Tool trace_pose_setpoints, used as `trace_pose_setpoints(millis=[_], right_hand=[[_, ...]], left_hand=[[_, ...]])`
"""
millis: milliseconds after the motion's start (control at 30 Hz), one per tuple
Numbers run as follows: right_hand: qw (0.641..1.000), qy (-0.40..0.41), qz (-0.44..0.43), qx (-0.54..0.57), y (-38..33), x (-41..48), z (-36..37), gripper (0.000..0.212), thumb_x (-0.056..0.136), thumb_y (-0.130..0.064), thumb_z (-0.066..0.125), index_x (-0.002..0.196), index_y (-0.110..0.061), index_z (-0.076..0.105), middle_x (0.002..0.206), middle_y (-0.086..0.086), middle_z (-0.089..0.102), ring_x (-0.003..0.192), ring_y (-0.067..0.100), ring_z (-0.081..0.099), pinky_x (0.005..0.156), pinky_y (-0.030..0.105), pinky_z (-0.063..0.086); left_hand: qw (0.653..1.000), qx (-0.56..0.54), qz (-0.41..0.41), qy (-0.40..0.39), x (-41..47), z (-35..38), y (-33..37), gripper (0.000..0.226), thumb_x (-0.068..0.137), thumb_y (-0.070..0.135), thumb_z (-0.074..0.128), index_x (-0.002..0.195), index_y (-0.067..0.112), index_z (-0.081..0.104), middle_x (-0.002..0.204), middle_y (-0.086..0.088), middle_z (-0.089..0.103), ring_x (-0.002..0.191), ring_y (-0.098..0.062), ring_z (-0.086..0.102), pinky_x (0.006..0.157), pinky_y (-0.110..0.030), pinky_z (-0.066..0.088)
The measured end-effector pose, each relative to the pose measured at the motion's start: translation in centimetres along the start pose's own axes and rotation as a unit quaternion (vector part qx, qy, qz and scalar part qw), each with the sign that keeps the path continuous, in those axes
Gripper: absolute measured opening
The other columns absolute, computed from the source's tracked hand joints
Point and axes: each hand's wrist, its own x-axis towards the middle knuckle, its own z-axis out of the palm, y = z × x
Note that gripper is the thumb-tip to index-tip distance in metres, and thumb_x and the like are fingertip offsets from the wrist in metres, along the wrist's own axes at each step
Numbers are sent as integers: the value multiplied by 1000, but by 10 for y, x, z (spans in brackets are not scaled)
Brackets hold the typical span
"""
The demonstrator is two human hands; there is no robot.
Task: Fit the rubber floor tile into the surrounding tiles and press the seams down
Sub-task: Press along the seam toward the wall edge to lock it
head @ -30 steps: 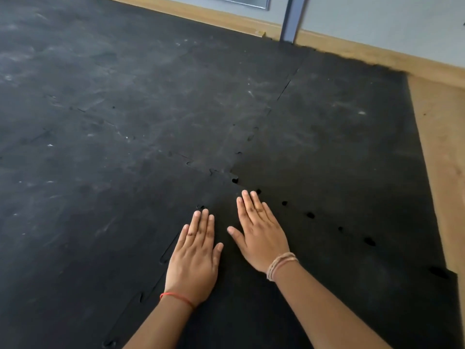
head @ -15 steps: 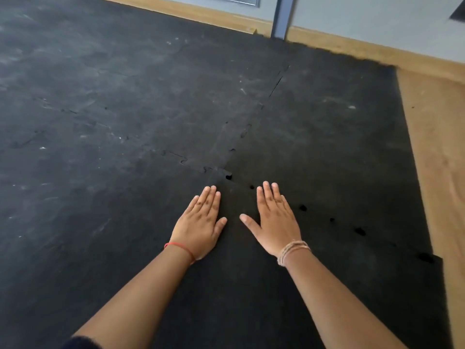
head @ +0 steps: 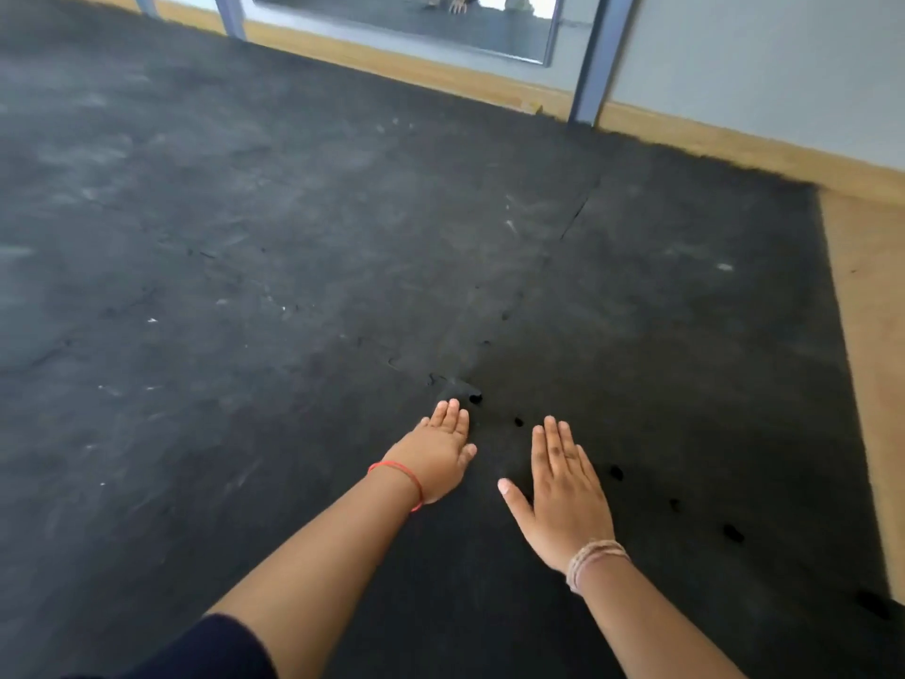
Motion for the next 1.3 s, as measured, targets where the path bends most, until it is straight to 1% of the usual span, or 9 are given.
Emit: trace_pose_setpoints(millis=[67, 100, 167, 500, 733, 867, 967, 1067, 1300], right_hand=[[998, -64, -17, 18, 5, -1, -7, 93, 83, -71, 10, 147, -6, -6, 156, 9, -13, 143, 20, -12, 114, 33, -4], [995, -94, -19, 12, 6, -1, -10, 95, 84, -70, 22, 146, -6, -11, 155, 9, -18, 142, 20, -17, 114, 33, -5], [993, -112, -31, -11, 6, 0, -14, 99, 84, -70, 31, 145, -5, -13, 154, 10, -21, 142, 22, -18, 114, 34, -4], [979, -192, -35, -62, 0, 19, -18, 104, 83, -70, 34, 145, -1, -11, 155, 17, -16, 143, 26, -12, 115, 36, 0], [963, -252, -15, -93, -9, 28, -24, 103, 85, -68, 35, 143, 1, -14, 153, 19, -19, 142, 30, -13, 115, 38, 0], [973, -220, -23, -61, -10, 19, -25, 97, 88, -62, 37, 144, -1, -12, 155, 16, -17, 143, 27, -14, 115, 36, -2], [976, -198, -87, -34, -12, 13, -22, 82, 95, -47, 37, 146, -3, -9, 156, 12, -16, 143, 23, -14, 115, 34, -1], [969, -224, -102, -31, -14, 18, -22, 79, 96, -43, 37, 145, -3, -10, 155, 13, -17, 143, 23, -13, 116, 34, 1], [958, -269, -89, -50, -16, 25, -27, 81, 96, -44, 37, 144, -2, -13, 154, 14, -21, 142, 25, -14, 115, 35, 0]], left_hand=[[999, -32, 7, -3, 1, -4, -5, 54, 103, 24, 21, 148, 5, -2, 156, -9, -11, 143, -18, -10, 115, -31, -1], [999, -36, 3, 3, 1, -4, -7, 54, 103, 23, 22, 148, 5, -2, 156, -9, -11, 143, -18, -10, 115, -31, -1], [999, -30, -9, 11, 3, -3, -8, 54, 103, 23, 22, 147, 5, -4, 155, -9, -13, 142, -19, -12, 114, -31, -1], [998, 50, -35, -11, 11, 2, -4, 56, 103, 27, 17, 146, 5, -9, 154, -12, -16, 142, -21, -13, 115, -33, -2], [996, 55, -66, -38, 16, -2, 3, 56, 103, 27, 17, 146, 3, -8, 155, -12, -16, 142, -22, -12, 115, -34, -2], [995, 73, -55, -42, 14, -4, 2, 57, 103, 27, 18, 146, 3, -10, 155, -12, -16, 142, -23, -12, 116, -34, -1], [993, 118, -11, -10, 8, 1, -8, 58, 102, 27, 20, 146, 5, -11, 155, -11, -16, 142, -20, -13, 115, -32, -4], [992, 121, 9, -16, 9, 1, -13, 59, 102, 27, 23, 146, 7, -11, 155, -9, -17, 142, -17, -15, 114, -30, -5], [991, 117, -15, -66, 19, -11, -4, 57, 103, 27, 20, 147, 5, -9, 155, -10, -16, 142, -19, -12, 115, -32, -1]])
